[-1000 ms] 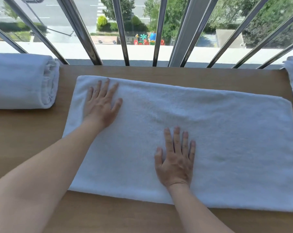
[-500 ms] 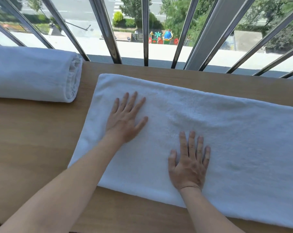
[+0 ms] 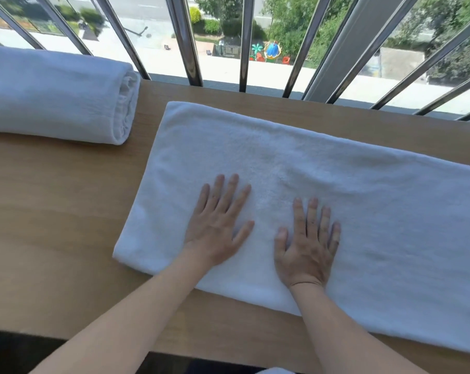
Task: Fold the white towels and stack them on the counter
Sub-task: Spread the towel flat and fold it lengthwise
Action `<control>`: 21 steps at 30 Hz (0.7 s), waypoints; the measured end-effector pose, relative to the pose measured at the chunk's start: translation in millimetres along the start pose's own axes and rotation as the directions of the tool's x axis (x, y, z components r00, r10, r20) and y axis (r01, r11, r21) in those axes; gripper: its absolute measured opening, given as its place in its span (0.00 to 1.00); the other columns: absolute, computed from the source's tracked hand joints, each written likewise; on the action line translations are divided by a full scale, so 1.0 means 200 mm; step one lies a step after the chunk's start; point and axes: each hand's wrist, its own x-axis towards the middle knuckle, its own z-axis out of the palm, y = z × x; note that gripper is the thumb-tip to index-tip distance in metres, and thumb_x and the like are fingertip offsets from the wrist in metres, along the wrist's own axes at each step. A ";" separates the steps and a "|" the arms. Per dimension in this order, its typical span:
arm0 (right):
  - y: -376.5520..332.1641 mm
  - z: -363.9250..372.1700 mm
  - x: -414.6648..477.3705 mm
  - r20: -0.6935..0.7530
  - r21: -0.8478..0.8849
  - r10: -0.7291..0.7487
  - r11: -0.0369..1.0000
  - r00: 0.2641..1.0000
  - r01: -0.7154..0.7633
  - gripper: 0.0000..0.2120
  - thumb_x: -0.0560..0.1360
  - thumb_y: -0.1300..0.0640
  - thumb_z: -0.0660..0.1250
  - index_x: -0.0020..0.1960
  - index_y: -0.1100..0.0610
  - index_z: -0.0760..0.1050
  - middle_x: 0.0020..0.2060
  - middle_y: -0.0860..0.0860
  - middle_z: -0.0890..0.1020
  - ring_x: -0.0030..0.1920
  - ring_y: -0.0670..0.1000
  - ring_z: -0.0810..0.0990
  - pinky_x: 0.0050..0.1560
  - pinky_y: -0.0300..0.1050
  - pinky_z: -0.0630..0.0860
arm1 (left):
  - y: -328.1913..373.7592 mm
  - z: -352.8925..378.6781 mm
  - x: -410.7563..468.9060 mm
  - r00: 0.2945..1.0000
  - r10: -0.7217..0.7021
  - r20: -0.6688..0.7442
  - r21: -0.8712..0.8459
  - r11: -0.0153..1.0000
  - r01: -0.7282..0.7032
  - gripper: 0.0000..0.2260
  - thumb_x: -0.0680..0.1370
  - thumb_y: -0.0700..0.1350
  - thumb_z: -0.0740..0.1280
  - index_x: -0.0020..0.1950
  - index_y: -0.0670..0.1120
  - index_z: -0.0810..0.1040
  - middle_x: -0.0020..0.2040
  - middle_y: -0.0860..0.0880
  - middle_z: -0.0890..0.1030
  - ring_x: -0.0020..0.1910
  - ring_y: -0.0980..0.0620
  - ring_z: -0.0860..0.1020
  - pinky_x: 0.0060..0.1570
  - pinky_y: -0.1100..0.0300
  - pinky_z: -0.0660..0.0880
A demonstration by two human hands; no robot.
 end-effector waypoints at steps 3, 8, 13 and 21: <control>-0.01 0.00 0.00 0.022 0.002 0.006 1.000 1.000 -0.006 0.31 0.77 0.43 0.51 0.80 0.48 0.57 0.80 0.51 0.56 0.80 0.57 0.51 0.77 0.62 0.48 | -0.05 0.05 -0.22 0.999 0.033 0.018 0.032 0.999 -0.034 0.31 0.82 0.63 0.50 0.82 0.54 0.47 0.83 0.50 0.46 0.81 0.46 0.45 0.77 0.44 0.48; 0.00 0.00 -0.01 0.036 0.015 0.025 1.000 0.999 -0.026 0.31 0.78 0.43 0.50 0.80 0.46 0.55 0.80 0.50 0.54 0.80 0.55 0.49 0.78 0.60 0.46 | -0.30 -0.02 -0.30 0.983 -0.186 0.005 0.054 0.981 0.185 0.32 0.81 0.66 0.48 0.82 0.57 0.43 0.83 0.53 0.43 0.81 0.49 0.42 0.79 0.48 0.43; -0.01 0.00 -0.02 0.022 0.040 0.028 0.999 0.999 -0.029 0.30 0.78 0.43 0.50 0.80 0.46 0.56 0.80 0.49 0.55 0.80 0.55 0.50 0.78 0.59 0.46 | -0.30 -0.01 -0.29 0.965 -0.262 -0.004 0.096 0.961 0.261 0.33 0.80 0.66 0.45 0.82 0.56 0.40 0.82 0.51 0.39 0.80 0.49 0.37 0.78 0.47 0.39; -0.01 0.00 -0.01 -0.005 0.039 0.031 0.999 0.999 -0.031 0.29 0.79 0.45 0.53 0.79 0.46 0.59 0.80 0.50 0.57 0.80 0.56 0.52 0.78 0.59 0.48 | -0.08 0.01 -0.04 1.000 0.022 -0.005 0.047 0.999 -0.021 0.31 0.81 0.64 0.48 0.82 0.55 0.48 0.83 0.51 0.48 0.81 0.45 0.43 0.78 0.45 0.42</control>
